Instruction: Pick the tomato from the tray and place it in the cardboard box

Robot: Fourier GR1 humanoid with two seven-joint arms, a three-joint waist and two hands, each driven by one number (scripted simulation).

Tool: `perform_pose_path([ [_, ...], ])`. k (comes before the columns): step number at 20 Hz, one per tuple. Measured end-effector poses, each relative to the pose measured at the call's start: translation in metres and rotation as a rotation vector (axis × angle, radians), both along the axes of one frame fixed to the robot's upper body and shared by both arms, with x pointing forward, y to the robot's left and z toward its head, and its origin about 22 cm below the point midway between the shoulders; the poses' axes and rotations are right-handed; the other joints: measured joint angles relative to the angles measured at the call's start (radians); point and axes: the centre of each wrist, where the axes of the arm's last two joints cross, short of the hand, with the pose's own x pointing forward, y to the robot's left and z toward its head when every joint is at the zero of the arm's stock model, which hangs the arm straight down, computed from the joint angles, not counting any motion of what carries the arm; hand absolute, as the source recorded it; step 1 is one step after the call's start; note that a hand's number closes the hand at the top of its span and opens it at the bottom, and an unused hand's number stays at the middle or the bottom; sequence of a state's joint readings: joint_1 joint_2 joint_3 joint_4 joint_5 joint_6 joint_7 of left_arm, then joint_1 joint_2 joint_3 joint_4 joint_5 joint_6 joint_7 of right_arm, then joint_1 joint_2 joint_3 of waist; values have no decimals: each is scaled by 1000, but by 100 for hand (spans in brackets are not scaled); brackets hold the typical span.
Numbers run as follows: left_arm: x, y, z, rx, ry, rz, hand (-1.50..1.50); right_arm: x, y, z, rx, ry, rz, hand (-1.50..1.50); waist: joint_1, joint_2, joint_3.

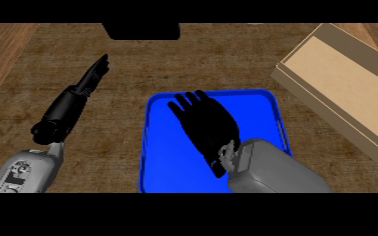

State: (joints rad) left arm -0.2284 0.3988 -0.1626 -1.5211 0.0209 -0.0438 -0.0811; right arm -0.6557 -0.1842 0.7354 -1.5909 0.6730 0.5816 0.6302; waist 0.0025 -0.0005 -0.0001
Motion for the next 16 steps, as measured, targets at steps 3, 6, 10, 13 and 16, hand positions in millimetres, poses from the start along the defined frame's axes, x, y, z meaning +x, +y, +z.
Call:
perform_pose_path([
  [3, -1, -3, -1, -3, -1, -4, 0, 0, 4, -16, -20, -21, -14, -150, 1, 0, 0],
  [6, 2, 7, 0, -6, 3, 0, 0, 2, 6, -22, -23, -39, -26, -150, 0, 1, 0],
  [10, 3, 6, -1, -3, 1, -3, 0, 9, 2, -30, -45, -46, -27, -150, 0, 0, 0],
  [13, -1, 8, 1, -5, 2, -4, 0, 11, 7, -37, -66, -59, -40, -150, 1, 0, 0],
  [16, -5, 7, 0, -5, -1, -5, 0, 19, 5, -47, -84, -60, -53, -150, 2, 0, 0],
])
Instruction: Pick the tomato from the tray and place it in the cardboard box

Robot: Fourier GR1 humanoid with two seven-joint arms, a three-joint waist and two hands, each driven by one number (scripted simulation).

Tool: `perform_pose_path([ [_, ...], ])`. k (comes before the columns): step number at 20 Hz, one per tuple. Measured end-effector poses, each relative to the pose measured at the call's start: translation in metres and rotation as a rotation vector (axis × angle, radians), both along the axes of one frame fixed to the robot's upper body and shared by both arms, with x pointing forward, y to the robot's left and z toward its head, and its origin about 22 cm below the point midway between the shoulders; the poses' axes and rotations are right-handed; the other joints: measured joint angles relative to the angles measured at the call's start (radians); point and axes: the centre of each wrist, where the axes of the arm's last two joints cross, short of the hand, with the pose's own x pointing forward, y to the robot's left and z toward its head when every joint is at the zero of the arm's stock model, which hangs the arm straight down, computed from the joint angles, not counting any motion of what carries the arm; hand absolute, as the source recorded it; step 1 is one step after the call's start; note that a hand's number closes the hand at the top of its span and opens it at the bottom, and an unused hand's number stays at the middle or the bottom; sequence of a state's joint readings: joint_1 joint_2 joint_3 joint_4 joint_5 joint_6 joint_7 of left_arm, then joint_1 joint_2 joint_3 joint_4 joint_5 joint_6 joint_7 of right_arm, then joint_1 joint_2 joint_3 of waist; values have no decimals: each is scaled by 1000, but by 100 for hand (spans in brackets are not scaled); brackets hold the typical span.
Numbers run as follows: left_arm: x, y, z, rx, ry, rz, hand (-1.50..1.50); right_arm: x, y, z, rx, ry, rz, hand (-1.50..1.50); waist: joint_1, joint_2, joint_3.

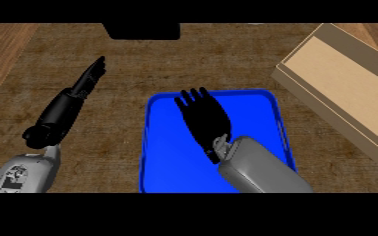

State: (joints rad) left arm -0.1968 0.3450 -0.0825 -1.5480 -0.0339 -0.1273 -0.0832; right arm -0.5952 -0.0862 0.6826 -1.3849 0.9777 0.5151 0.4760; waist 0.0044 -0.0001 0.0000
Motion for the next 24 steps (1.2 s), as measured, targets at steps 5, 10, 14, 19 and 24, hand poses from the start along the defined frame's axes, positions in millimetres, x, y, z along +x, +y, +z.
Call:
perform_pose_path([
  [5, 4, -5, 2, -2, 2, 0, 0, 3, 0, -18, -2, 10, -1, -150, -1, 0, 0],
  [10, 6, -3, 6, 1, 2, 2, 0, 7, -5, -29, 7, 33, 12, -150, -2, 0, 0],
  [14, 3, 1, 7, 4, 6, -5, 0, 14, -4, -31, -6, 35, 0, -150, 0, 0, 0],
  [19, 4, 3, 7, 6, 8, -1, 0, 25, -10, -43, -42, 22, -31, -150, 0, 1, 0],
  [24, 5, -3, 5, -1, 6, 2, 0, 31, -15, -62, -42, 39, -40, -150, 1, 1, 0],
])
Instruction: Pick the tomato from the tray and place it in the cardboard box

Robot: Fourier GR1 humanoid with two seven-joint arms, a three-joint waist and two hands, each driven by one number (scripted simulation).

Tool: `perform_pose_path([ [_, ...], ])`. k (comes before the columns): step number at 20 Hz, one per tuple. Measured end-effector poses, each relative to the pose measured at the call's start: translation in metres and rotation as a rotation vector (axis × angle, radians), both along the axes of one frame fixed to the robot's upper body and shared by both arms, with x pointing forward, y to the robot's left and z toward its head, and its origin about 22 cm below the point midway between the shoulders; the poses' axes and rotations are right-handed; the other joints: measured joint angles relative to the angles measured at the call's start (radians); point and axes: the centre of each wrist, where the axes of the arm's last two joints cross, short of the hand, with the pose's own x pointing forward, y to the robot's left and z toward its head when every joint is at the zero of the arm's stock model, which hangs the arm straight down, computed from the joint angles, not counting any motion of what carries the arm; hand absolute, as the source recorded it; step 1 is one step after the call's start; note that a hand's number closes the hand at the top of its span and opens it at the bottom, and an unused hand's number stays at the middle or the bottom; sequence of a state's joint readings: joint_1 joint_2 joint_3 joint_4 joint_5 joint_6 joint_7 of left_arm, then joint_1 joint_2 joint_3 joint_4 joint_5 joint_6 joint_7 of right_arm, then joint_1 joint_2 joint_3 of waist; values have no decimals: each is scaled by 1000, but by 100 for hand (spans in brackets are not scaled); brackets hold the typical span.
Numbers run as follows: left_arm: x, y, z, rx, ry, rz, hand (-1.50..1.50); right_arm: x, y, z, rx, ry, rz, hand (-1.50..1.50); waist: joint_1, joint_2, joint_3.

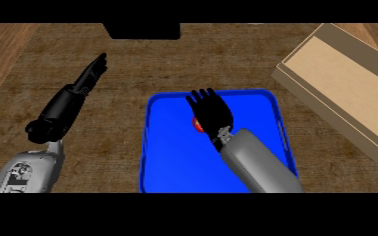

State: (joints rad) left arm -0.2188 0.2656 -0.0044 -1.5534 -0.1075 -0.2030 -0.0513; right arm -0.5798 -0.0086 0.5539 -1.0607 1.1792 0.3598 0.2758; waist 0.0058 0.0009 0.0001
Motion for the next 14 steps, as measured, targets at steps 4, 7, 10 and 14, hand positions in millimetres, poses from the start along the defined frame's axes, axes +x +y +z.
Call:
perform_pose_path([
  [4, 0, 2, 1, 2, -6, 2, 0, 5, -3, -4, 7, 11, 39, 150, 0, 0, 0],
  [7, 4, -2, -3, -2, -3, -2, 0, 0, 1, -12, 29, -21, 109, 150, -1, 0, 0],
  [10, 6, 2, -2, -1, 0, -5, 0, 5, 1, -14, 51, -69, 154, 150, 1, 0, 0],
  [14, 5, 0, -5, -1, 1, -4, 0, 3, 3, -20, 69, -132, 194, 150, 2, -2, 0],
])
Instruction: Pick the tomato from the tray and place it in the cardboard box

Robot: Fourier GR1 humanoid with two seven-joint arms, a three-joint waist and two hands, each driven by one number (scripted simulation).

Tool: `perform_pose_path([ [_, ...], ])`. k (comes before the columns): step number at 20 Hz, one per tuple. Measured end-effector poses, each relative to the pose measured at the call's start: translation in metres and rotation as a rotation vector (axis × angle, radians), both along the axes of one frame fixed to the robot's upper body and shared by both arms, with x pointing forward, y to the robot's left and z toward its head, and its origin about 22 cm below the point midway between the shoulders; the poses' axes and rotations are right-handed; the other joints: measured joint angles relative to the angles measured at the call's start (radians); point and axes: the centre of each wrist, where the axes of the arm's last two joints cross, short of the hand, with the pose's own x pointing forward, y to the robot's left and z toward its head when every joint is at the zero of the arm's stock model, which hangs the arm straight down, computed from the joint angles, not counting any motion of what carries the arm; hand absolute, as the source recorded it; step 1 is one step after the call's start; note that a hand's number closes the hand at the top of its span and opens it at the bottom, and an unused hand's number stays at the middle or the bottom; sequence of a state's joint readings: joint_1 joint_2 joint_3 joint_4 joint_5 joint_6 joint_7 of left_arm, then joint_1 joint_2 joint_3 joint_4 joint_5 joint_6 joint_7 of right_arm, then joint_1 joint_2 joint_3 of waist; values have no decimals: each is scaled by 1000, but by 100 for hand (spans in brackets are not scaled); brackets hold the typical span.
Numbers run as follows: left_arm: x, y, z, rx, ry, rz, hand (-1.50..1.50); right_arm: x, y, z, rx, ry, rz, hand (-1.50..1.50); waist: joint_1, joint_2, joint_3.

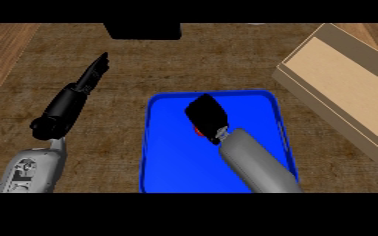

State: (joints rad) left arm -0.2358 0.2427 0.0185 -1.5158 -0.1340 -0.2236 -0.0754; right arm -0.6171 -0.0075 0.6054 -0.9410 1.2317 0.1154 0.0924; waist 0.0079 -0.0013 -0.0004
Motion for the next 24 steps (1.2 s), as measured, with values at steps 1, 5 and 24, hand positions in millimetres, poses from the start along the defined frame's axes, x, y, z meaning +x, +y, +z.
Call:
perform_pose_path([
  [1, 1, 1, -5, 1, 1, -1, 0, 0, 0, 0, 10, -14, 15, 150, -1, 0, 0],
  [5, 1, 4, 2, 7, -7, 4, 0, 11, -19, 3, 96, -43, 1, 150, -2, 1, 1],
  [24, -11, 7, 1, 5, 0, 24, 0, 34, -125, 130, 503, -348, -284, 150, -24, -6, 0],
])
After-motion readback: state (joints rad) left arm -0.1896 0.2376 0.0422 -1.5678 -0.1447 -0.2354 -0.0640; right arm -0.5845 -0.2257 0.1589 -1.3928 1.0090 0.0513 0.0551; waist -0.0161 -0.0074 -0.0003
